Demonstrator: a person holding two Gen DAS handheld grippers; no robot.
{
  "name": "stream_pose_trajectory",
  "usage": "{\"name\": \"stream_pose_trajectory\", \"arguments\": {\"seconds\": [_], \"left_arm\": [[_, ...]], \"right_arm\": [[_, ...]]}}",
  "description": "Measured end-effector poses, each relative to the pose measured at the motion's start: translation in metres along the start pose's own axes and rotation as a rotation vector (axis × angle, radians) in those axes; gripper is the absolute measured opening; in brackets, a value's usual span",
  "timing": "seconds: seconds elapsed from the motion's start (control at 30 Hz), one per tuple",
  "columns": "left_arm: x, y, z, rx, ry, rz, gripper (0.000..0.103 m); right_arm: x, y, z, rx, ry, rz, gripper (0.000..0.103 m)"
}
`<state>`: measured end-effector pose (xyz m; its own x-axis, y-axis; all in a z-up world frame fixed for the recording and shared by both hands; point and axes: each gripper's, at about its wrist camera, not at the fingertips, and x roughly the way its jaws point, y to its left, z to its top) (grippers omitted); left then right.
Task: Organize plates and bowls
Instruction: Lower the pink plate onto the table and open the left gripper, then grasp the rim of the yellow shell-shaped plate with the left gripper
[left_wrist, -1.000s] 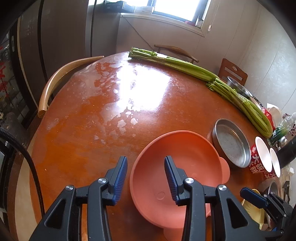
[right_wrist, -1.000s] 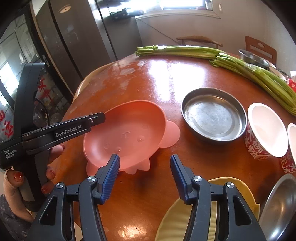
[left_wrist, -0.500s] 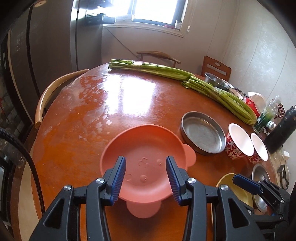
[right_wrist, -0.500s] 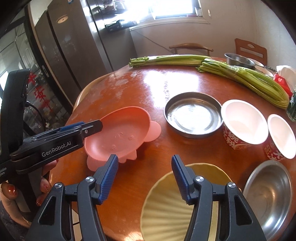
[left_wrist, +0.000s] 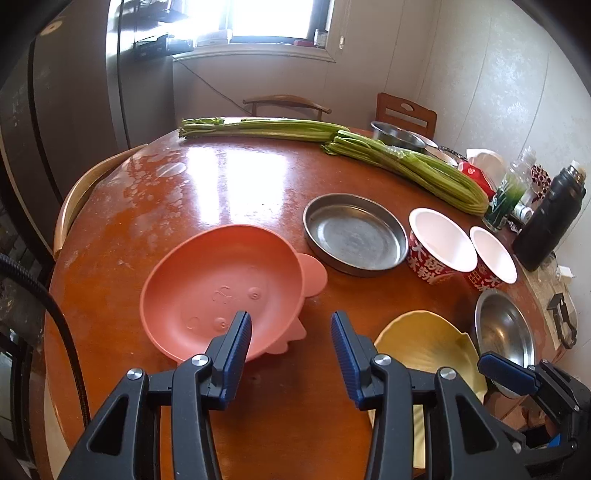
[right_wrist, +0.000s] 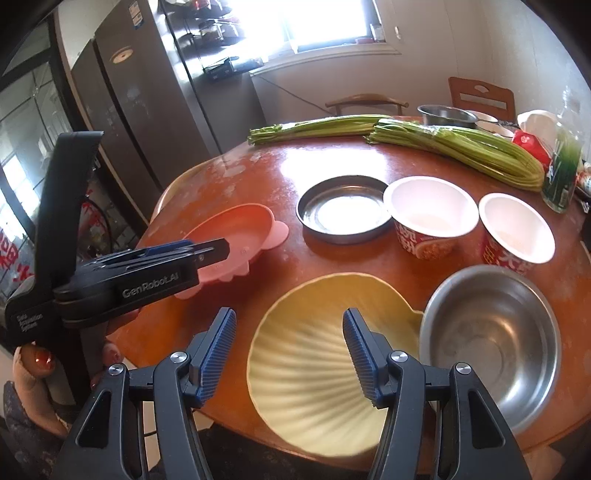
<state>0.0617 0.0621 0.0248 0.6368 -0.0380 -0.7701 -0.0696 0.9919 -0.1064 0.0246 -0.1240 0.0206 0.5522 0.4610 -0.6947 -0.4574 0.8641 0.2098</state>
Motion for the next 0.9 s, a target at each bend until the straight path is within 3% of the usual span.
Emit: {"name": "stream_pose_trajectory", "arguments": {"seconds": [0.4, 0.9], "left_arm": [[0.021, -0.036, -0.024, 0.054, 0.028, -0.012, 0.045], [0.041, -0.065, -0.033, 0.110, 0.058, -0.034, 0.045]], "right_arm": [[-0.028, -0.018, -0.043, 0.007, -0.021, 0.008, 0.062], [-0.027, -0.035, -0.074, 0.077, 0.027, -0.035, 0.062]]}}
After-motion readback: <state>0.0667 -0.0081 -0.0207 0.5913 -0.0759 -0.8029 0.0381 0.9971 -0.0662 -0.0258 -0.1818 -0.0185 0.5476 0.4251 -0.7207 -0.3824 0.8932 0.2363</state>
